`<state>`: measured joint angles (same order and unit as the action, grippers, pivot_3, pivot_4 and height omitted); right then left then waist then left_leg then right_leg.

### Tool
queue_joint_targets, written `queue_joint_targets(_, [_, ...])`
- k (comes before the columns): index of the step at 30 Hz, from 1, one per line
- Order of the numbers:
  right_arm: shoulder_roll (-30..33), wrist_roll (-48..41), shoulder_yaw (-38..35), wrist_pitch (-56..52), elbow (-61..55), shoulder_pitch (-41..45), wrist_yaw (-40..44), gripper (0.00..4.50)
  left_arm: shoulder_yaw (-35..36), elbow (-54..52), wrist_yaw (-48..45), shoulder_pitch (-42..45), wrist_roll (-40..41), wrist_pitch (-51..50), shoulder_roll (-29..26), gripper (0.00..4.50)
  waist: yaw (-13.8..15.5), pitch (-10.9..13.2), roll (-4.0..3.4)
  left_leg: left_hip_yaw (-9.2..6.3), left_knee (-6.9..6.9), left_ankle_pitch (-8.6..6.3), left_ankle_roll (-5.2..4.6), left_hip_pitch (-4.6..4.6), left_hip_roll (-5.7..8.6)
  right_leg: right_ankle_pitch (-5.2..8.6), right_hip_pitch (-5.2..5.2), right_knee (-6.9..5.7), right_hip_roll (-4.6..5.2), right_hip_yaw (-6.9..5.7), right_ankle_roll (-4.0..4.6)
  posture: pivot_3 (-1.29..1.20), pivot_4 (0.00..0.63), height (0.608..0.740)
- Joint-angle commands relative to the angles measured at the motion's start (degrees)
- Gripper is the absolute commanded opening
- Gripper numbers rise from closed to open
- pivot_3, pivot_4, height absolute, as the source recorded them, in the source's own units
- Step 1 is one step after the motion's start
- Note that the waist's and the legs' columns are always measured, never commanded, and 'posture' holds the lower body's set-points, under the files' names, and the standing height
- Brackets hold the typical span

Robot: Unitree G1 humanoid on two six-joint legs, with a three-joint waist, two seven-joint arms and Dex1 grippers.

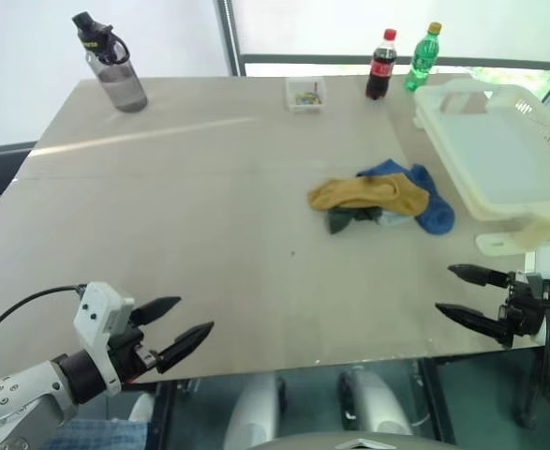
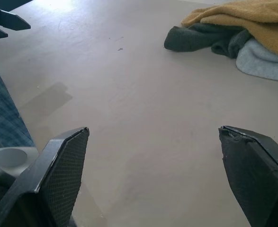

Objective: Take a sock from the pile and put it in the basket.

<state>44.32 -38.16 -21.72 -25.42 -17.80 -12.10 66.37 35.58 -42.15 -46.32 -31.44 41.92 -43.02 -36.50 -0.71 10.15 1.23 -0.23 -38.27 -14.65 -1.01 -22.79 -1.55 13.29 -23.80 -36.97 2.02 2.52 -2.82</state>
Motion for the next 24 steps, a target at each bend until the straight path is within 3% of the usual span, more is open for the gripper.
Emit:
queue_joint_targets(1, [1.33,-0.28,-1.87,1.34,-0.28,0.28,0.96,4.48,2.19,-1.45,-1.11,-1.04,1.03,2.47,-0.34,4.5,-0.01,0.0,0.0,0.0,0.0,0.0,0.0,0.0,0.0,0.0,0.0,0.0,0.0,0.0,0.0,0.0,0.15,0.74])
queue_joint_targets(24, [1.31,-0.87,-1.79,1.94,-1.45,0.7,-0.27,4.48,0.85,0.16,-1.71,-0.35,2.01,7.14,-1.41,4.5,0.0,0.0,0.0,0.01,0.0,0.0,0.0,0.0,0.02,0.0,0.0,0.0,-0.01,0.0,0.0,0.0,0.15,0.74])
